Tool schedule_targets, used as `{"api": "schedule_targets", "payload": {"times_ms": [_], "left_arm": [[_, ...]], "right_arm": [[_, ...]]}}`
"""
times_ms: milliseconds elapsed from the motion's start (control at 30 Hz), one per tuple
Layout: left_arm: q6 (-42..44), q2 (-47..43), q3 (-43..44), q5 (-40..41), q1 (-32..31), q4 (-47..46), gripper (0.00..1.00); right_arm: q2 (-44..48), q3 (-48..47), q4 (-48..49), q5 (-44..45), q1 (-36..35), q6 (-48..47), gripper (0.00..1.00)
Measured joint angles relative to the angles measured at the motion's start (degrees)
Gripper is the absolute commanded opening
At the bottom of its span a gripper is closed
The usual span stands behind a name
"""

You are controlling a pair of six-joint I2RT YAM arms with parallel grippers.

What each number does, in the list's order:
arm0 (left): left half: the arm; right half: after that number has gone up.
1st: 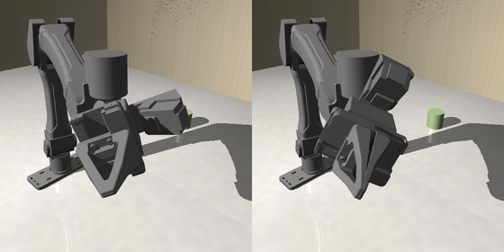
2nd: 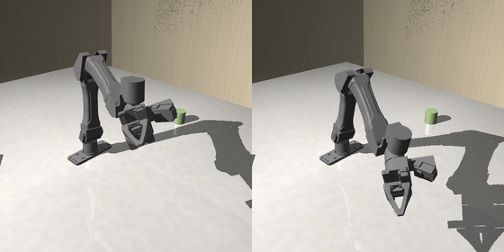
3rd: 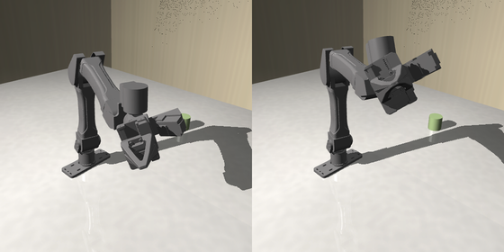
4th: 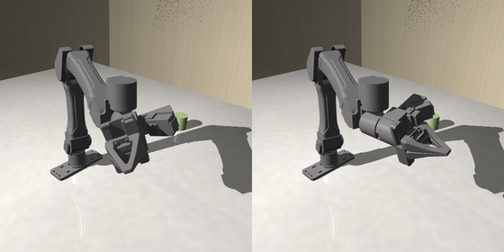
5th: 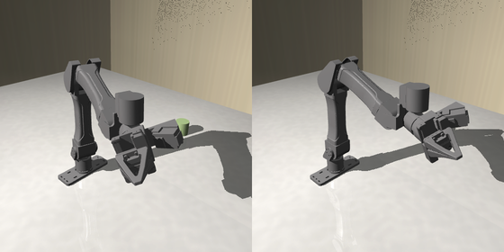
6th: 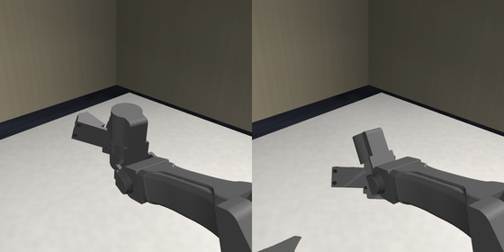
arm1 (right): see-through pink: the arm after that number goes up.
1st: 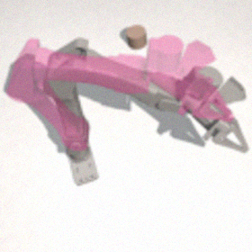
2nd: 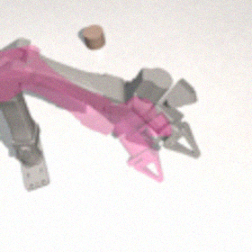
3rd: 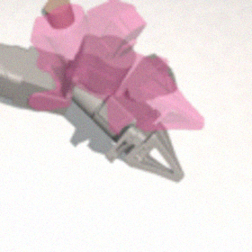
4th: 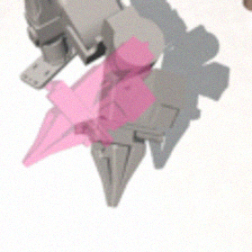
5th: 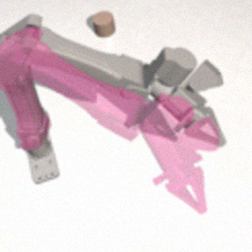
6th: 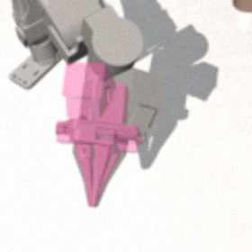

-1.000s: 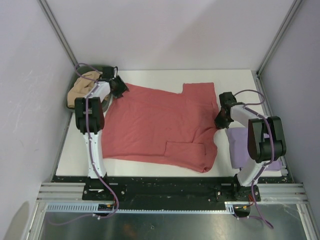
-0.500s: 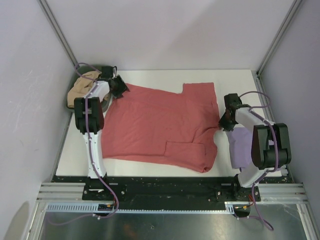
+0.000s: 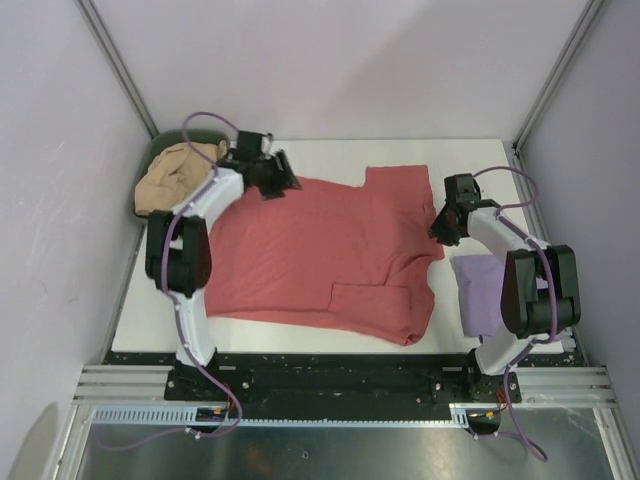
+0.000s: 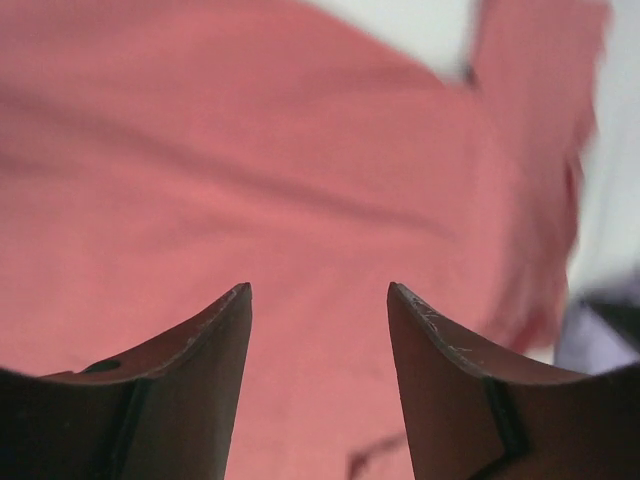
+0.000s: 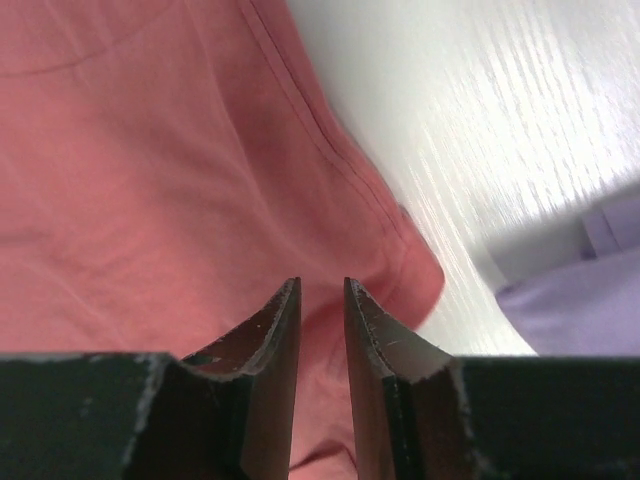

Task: Fold and stack the t-shirts
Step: Flatten out the tshirt

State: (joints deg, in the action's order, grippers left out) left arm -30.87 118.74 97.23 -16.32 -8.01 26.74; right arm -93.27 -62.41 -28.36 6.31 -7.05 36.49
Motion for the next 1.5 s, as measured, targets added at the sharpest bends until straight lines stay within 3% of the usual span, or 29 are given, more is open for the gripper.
{"api": "schedule_targets", "payload": {"times_ms": [100,233,333,600,1000,1233,1500], "left_arm": [[0.52,-9.97,-9.77,-0.46,-12.11,-2.10,0.57],[1.49,-16.81,-18.21,-1.90,-26.25,-3.85,0.55],[2.25,-17.55,-21.31,-2.36,-34.40,-3.98,0.53],[3.78,-12.74,-20.20,-2.60,-48.28,-4.52,0.50],[5.31,-1.84,-12.72,-2.82,-55.06,-5.29,0.47],[5.44,1.40,-13.33,-3.48,-56.06,-5.27,0.41],[5.51,-0.79,-18.12,-6.64,-56.19,-7.80,0.40]], "right_arm": [[-3.17,-1.11,2.05,-1.79,1.01,0.39,0.27],[-6.56,-1.60,3.74,-3.96,2.43,1.11,0.25],[-8.04,-1.68,4.13,-4.72,3.34,1.31,0.24],[-9.84,-1.81,4.59,-6.40,4.81,1.42,0.23],[-10.56,-1.95,4.72,-6.82,4.92,1.40,0.21],[-10.78,-2.08,4.70,-6.80,4.94,1.38,0.21],[-11.08,-2.45,4.24,-6.14,5.75,1.07,0.21]]}}
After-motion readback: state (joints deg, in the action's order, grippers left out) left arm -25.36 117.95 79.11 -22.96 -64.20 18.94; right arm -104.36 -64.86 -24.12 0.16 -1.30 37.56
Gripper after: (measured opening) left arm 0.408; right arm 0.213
